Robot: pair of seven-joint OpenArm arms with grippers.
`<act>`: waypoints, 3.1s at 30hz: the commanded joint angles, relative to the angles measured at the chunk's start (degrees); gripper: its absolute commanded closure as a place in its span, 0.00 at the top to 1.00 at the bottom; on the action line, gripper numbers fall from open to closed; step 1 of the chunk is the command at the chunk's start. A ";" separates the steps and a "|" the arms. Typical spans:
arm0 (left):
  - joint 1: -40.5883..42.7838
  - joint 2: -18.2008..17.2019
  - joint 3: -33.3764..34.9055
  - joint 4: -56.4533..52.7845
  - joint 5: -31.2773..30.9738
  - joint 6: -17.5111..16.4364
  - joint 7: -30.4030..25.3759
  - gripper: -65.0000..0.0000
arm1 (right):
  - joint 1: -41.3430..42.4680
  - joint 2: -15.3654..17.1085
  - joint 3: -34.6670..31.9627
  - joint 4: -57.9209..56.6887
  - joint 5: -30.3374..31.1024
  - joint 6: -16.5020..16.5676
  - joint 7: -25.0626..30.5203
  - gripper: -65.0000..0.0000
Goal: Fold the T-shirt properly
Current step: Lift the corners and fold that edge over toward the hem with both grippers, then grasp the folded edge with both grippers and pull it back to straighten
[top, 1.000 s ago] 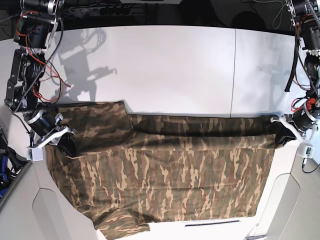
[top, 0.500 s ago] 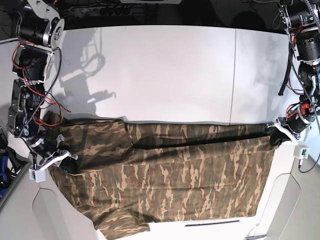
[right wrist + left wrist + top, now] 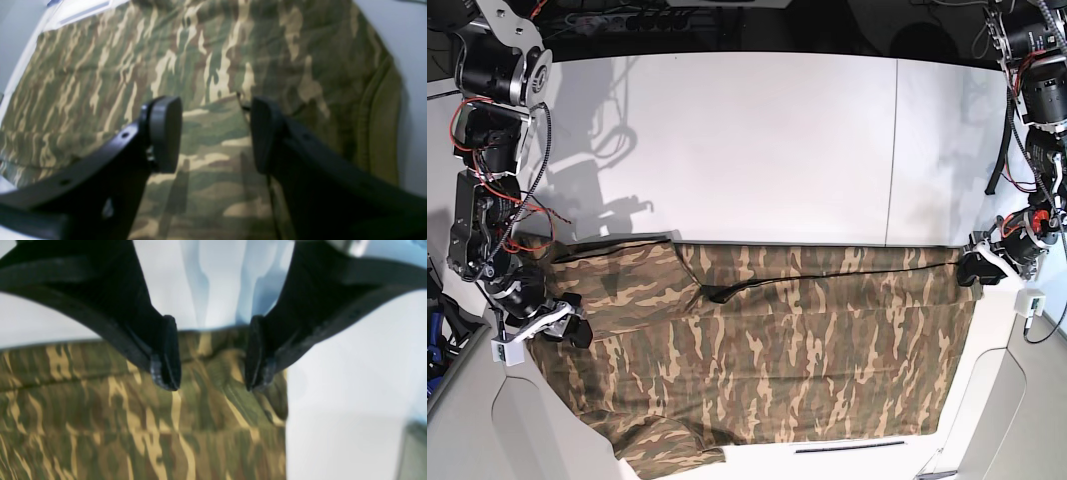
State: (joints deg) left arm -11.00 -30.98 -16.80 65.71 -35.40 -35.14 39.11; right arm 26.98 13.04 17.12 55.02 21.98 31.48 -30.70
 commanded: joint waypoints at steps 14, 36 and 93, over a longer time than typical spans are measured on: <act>3.50 -1.22 -14.25 3.56 -14.58 -4.86 7.28 0.52 | 1.27 4.46 16.48 9.57 4.57 0.13 -14.21 0.50; 2.36 0.96 -14.10 -12.94 -4.61 -1.09 -8.04 0.72 | -17.18 1.99 20.24 7.65 8.63 -1.66 -2.58 0.67; 36.13 3.82 -26.45 33.05 -19.04 -4.86 11.98 0.00 | -43.76 -0.35 16.90 41.79 18.03 1.31 -16.50 0.00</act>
State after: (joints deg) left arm 25.30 -25.71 -42.59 97.60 -53.36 -39.59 52.69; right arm -16.97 11.75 33.54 95.59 38.65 32.58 -48.34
